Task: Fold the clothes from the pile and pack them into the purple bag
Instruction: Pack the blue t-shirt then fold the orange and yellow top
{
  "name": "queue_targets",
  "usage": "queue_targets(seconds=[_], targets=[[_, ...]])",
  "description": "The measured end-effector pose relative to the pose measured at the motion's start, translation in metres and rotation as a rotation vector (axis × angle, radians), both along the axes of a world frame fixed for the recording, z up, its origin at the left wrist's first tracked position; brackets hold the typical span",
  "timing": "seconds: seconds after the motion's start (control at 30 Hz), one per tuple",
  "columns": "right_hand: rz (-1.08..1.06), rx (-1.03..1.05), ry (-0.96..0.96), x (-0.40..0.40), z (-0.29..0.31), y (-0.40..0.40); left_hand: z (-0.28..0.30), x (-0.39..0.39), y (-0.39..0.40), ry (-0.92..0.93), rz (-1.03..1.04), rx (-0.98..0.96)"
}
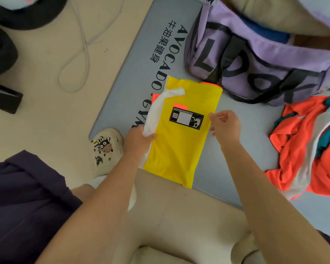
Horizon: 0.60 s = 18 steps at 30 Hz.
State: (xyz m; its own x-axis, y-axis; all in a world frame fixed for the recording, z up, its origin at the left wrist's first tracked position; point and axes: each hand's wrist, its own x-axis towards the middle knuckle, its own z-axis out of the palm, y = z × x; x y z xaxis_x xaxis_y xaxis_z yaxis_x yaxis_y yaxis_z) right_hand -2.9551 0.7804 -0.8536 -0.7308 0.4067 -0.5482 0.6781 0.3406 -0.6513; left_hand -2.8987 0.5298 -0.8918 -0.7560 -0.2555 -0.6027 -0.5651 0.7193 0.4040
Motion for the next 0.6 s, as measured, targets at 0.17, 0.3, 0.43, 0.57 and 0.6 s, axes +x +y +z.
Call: queue_targets(seconds=[0.17,0.3,0.43,0.57,0.6], targets=[[-0.016,-0.184,-0.303,0.063,-0.017,0.004,0.000,0.001,0.001,-0.019,0.061,0.029],[0.020,-0.307,-0.348,0.078,-0.022,-0.003,0.005,0.002,0.004,-0.035,0.093,0.026],[0.167,-0.326,-0.456,0.084,-0.022,0.003,0.008,0.001,0.005,-0.068,0.101,0.019],[0.096,-0.290,-0.320,0.090,-0.017,0.024,0.014,-0.005,0.014,-0.226,0.084,0.010],[0.074,-0.257,-0.281,0.092,-0.015,0.032,0.019,-0.004,0.020,-0.239,0.089,-0.025]])
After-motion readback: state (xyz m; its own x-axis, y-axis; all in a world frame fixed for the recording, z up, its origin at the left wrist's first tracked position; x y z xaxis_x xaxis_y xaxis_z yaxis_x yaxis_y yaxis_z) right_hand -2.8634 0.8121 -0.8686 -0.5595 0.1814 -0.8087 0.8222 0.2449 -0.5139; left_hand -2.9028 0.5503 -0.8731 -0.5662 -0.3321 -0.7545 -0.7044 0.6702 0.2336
